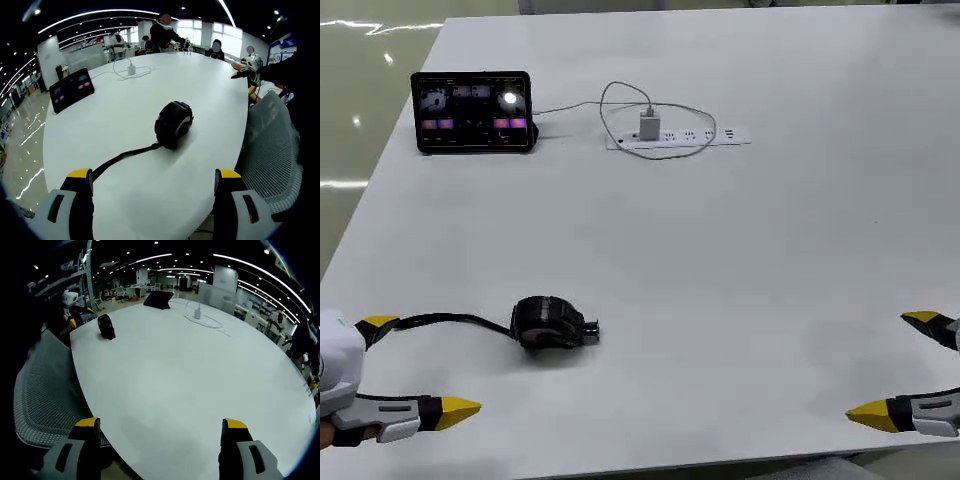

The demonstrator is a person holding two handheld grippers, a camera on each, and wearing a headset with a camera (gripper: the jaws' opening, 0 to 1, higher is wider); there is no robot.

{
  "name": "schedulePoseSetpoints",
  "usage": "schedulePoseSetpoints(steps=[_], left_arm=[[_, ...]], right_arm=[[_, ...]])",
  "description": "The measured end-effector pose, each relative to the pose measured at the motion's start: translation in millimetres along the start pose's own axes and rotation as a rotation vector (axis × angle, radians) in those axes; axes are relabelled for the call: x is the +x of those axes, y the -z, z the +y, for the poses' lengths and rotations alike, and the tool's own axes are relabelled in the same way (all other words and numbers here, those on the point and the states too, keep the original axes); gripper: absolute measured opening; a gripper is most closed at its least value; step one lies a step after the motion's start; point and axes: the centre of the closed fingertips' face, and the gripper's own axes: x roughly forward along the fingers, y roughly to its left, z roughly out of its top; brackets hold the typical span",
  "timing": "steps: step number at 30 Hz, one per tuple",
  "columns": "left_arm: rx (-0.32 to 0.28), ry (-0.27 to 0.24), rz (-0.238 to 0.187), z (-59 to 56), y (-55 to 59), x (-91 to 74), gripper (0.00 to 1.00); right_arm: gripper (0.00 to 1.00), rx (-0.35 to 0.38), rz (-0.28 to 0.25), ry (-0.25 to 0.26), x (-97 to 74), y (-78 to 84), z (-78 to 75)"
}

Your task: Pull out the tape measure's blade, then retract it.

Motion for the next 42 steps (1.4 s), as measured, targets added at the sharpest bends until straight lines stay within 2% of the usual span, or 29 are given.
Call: schedulePoseSetpoints(steps=[1, 11, 16, 19, 22, 31, 35, 42], left_arm=[[0.021, 0.008, -0.021, -1.5, -3.6, 0.4, 0.99], [0.037, 0.081, 0.013, -10.3, -3.6, 9.0, 0.99], [0.014, 0.12, 0.036, -14.6, -6.9, 15.5, 0.99], [0.06, 0.126, 0.07, -14.6, -6.2, 21.4, 0.99], [0.083, 0.144, 0.071, -17.0, -12.3, 26.7, 0.99], [0.172, 0.195, 0.085, -23.2, -28.0, 40.5, 0.99], [0.206, 0.217, 0.09, -25.3, -33.1, 45.0, 0.99], [0.32, 0.273, 0.144, -28.2, -37.4, 54.7, 0.99]], right_arm=[[0.99, 0.019, -0.009, -0.024, 0.3, -2.5, 5.4], [0.99, -0.028, -0.04, -0.052, 6.6, -14.4, 8.3], [0.99, -0.036, -0.023, -0.083, 14.7, -18.1, 12.0], [0.99, -0.049, -0.004, -0.098, 19.8, -21.3, 14.5], [0.99, -0.049, 0.016, -0.12, 24.5, -26.0, 17.9], [0.99, -0.104, -0.002, -0.151, 35.2, -53.7, 22.0], [0.99, -0.122, 0.0, -0.159, 38.1, -59.1, 23.4], [0.99, -0.155, 0.012, -0.169, 44.6, -66.8, 24.3]])
